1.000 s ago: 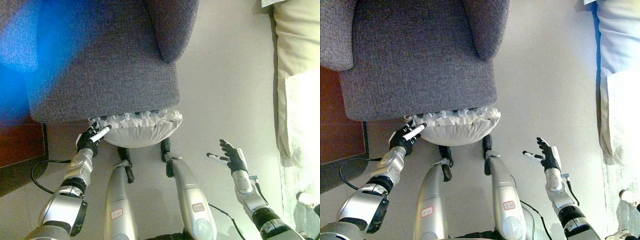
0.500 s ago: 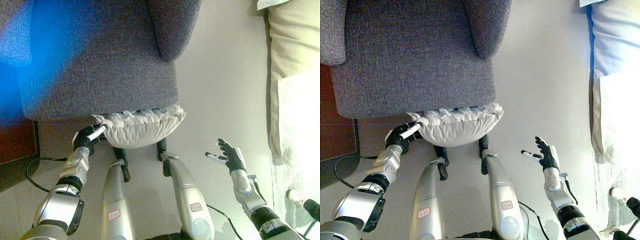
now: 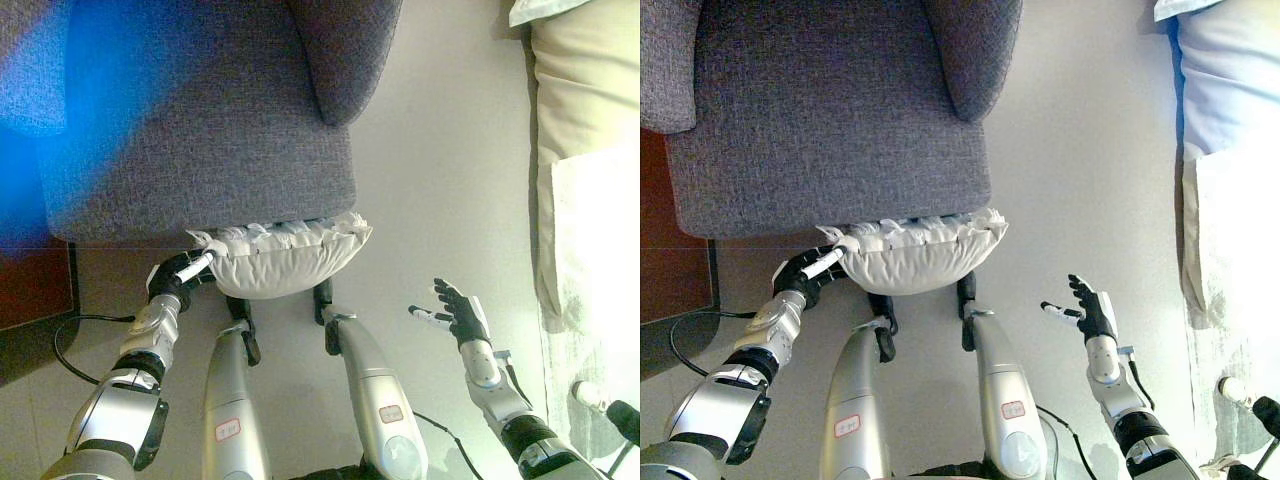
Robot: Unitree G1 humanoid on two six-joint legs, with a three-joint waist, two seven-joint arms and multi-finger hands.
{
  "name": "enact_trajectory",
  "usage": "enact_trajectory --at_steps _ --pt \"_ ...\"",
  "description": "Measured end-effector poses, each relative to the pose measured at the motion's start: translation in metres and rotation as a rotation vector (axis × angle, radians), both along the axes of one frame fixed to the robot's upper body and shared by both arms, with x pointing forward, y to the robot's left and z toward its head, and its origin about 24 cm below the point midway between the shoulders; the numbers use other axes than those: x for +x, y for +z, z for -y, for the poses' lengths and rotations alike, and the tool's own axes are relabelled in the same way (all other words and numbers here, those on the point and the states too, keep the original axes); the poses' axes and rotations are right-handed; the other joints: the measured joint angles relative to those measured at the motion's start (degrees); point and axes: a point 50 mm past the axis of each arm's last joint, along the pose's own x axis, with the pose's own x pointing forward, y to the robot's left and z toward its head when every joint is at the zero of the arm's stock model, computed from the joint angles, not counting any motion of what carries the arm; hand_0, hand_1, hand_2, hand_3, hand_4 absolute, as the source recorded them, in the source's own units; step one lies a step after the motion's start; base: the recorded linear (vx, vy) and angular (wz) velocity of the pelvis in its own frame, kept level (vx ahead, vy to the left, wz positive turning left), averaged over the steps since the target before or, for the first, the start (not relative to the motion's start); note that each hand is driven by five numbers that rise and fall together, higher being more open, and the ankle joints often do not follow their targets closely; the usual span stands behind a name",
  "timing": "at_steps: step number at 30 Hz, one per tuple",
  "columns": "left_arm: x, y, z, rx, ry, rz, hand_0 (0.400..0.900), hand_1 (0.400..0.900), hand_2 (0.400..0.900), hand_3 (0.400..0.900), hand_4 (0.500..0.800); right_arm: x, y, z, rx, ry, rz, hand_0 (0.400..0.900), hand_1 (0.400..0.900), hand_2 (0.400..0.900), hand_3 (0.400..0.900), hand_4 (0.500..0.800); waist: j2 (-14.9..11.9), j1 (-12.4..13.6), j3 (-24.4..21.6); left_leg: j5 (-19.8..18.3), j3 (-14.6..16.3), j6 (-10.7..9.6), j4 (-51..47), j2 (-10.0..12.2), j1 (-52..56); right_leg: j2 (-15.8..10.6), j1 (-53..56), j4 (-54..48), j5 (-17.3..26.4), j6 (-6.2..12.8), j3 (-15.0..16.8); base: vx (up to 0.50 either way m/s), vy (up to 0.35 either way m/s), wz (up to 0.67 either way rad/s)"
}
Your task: Pick up the pillow and put it on the sofa.
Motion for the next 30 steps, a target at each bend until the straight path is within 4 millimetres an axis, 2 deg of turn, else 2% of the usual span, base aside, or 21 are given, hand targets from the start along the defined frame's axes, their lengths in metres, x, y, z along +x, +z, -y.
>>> enact_trajectory --at_steps 6,11,15,20,26,30 --pt "-0.008 -0.012 0.002 0.021 -0.023 -0.044 0.4 0.4 0.4 0.4 0.5 -0.003 -0.004 -0.003 0.01 0.0 -0.01 0.9 0.9 0.9 0.9 0.8 0.0 0.1 0.0 0.1 0.5 -0.1 -1.9 -0.5 4.0 0.0 3.6 -1.8 0.3 0.36 0.5 -0.04 0.03 -0.04" --pt "-0.029 -0.037 0.002 0.026 -0.041 -0.126 0.4 0.4 0.4 0.4 0.5 -0.007 -0.009 -0.004 0.018 -0.007 -0.028 0.9 0.9 0.9 0.9 0.8 0.1 0.2 0.0 0.2 1.7 0.0 -5.8 -1.4 10.5 -0.2 8.9 -4.9 0.6 0.84 2.0 -0.01 0.074 -0.08" --pt "-0.051 -0.06 0.008 0.03 -0.088 -0.199 0.4 0.4 0.4 0.4 0.5 -0.017 -0.023 -0.002 0.01 -0.025 -0.094 0.9 0.9 0.9 0.9 0.8 0.8 0.5 -0.3 1.2 3.1 -0.4 -11.7 -1.8 18.7 -1.0 16.1 -9.6 1.3 1.02 1.6 0.02 0.066 -0.07" --pt "-0.071 -0.079 0.019 0.026 -0.161 -0.231 0.4 0.4 0.4 0.4 0.5 -0.03 -0.031 0.016 -0.017 -0.068 -0.15 0.9 0.9 0.9 0.9 0.8 5.0 0.8 -2.5 3.4 4.1 -0.6 -19.8 -2.5 27.8 -1.0 24.5 -16.8 3.2 0.65 1.1 0.05 0.059 -0.07" --pt "-0.109 -0.101 0.028 0.023 -0.233 -0.292 0.4 0.4 0.4 0.4 0.5 -0.053 -0.034 0.049 -0.078 -0.109 -0.232 0.9 0.9 0.9 0.9 0.8 11.9 2.2 -10.5 5.8 4.6 -1.8 -30.7 -2.6 39.0 -0.4 34.6 -25.0 4.0 0.33 -1.5 0.1 0.034 0.01" --pt "-0.131 -0.106 0.021 0.075 -0.268 -0.346 0.4 0.4 0.4 0.4 0.5 -0.064 -0.032 0.072 -0.097 -0.172 -0.279 0.9 0.9 0.9 0.9 0.8 13.9 3.6 -14.5 6.0 4.6 -2.2 -33.8 -2.3 44.4 0.2 40.5 -29.0 4.0 0.33 -2.3 0.12 0.022 0.03"
